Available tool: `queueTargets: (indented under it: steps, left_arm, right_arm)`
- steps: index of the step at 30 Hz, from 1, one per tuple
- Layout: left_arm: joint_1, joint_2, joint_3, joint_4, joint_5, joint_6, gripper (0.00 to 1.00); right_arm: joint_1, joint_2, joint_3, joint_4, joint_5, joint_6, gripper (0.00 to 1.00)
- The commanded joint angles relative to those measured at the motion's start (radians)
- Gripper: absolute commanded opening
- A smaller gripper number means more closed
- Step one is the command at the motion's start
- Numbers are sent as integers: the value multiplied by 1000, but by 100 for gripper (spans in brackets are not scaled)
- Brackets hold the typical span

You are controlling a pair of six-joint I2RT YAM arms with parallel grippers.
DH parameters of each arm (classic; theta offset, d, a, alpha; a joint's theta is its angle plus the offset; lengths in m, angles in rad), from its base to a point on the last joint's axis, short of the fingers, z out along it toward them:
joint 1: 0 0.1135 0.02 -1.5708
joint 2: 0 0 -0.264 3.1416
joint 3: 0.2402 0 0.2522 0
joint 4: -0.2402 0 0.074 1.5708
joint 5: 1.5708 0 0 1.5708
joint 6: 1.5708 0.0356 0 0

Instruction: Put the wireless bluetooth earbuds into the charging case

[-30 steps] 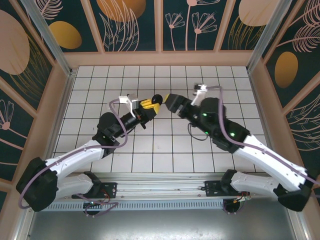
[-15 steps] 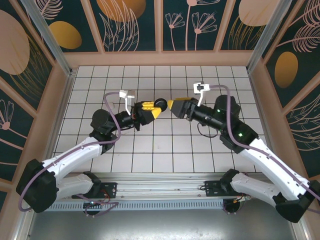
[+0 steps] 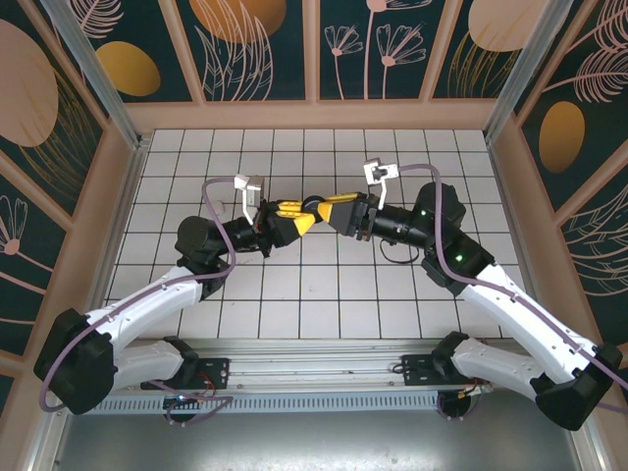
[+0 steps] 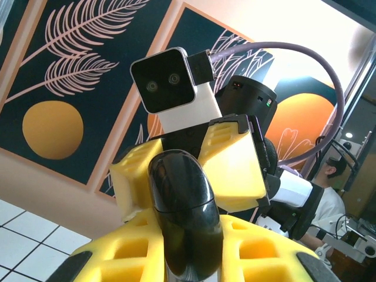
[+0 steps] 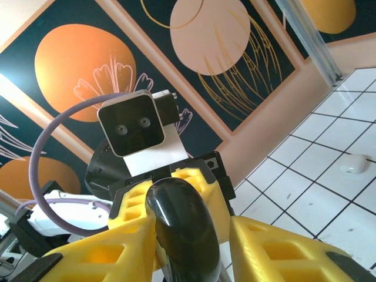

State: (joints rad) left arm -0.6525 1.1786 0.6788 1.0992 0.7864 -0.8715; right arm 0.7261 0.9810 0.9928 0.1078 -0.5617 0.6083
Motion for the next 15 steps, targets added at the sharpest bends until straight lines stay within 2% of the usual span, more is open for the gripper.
queueTargets:
  steps: [1,6,9,11,15]
  left_arm:
    - [-4,-5,13,78,46,-24,1]
    - [-2,-12,24,28,45,-7,8]
    - [-2,-24,45,-95,36,46,15]
    - [-3,-35,69,-223,24,104,24]
    - [6,-87,75,-333,4,161,49]
  right_arm:
    - [-5,6,-22,53,-53,7,35]
    - [-7,1,-19,51,-69,-6,20]
    - [-7,-3,-17,30,-63,-20,14]
    - [-7,-11,-20,25,-56,-26,11]
    - [-7,-30,-19,-8,-21,-50,9]
